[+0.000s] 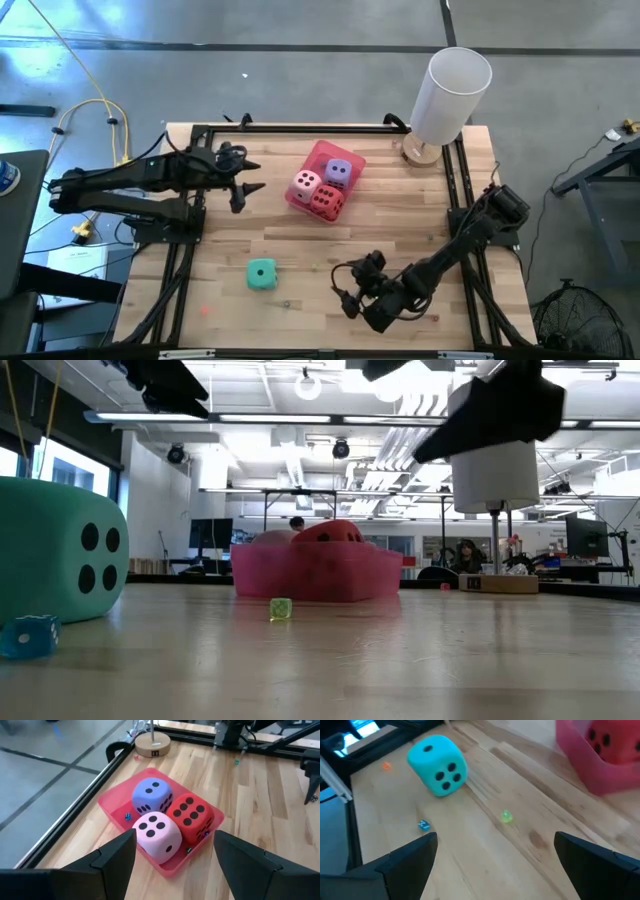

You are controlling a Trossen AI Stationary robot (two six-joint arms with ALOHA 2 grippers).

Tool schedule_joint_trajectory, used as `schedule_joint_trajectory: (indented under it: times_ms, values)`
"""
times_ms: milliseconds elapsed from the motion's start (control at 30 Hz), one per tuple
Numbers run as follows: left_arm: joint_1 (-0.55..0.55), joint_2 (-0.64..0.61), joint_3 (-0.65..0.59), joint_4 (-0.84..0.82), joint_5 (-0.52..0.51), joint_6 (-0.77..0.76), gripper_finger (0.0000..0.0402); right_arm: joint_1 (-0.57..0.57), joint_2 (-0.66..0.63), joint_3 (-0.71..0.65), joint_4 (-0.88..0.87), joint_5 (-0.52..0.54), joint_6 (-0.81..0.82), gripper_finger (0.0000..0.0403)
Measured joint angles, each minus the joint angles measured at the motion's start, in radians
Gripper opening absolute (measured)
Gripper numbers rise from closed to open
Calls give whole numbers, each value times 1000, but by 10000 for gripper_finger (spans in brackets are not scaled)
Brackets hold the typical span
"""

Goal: Pick & Place Dice
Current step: Put the small light green die into the red bin

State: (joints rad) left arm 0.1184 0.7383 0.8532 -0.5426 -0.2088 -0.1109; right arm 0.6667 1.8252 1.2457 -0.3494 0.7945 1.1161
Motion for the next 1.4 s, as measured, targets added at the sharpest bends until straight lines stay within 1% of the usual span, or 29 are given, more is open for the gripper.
schedule_joint_trajectory:
  times_ms: [100,267,333,400,533,633,733,867,1000,1100,1200,1300,1400]
  values:
    - [0,13,0,-8,0,-2,258,-9,0,0,36,-1,-51,394]
    - [0,31,0,-20,0,-3,258,-22,1,0,40,-31,-122,394]
    - [0,37,0,-19,0,-21,258,-26,15,1,20,-87,-182,394]
    - [0,43,0,-19,0,-36,258,-27,37,0,-33,-115,-213,394]
    - [-4,47,0,-19,0,-40,258,-53,75,1,-59,-148,-233,394]
    - [-4,47,0,-18,0,-40,258,-80,119,0,-66,-136,-255,394]
    - [-4,47,0,13,-1,-36,258,-114,152,0,-35,-144,-257,394]
    - [-6,47,0,57,-2,16,258,-160,164,0,28,-154,-257,394]
    - [-6,47,0,82,-2,32,258,-190,163,0,26,-190,-261,394]
    - [-6,47,0,80,-2,28,258,-189,163,0,16,-199,-310,394]
    - [-16,47,0,84,-2,38,258,-194,163,0,11,-176,-416,394]
    - [-19,47,0,118,0,71,258,-209,163,0,85,-149,-438,394]
    - [-19,47,0,139,0,84,258,-230,163,0,181,-161,-449,394]
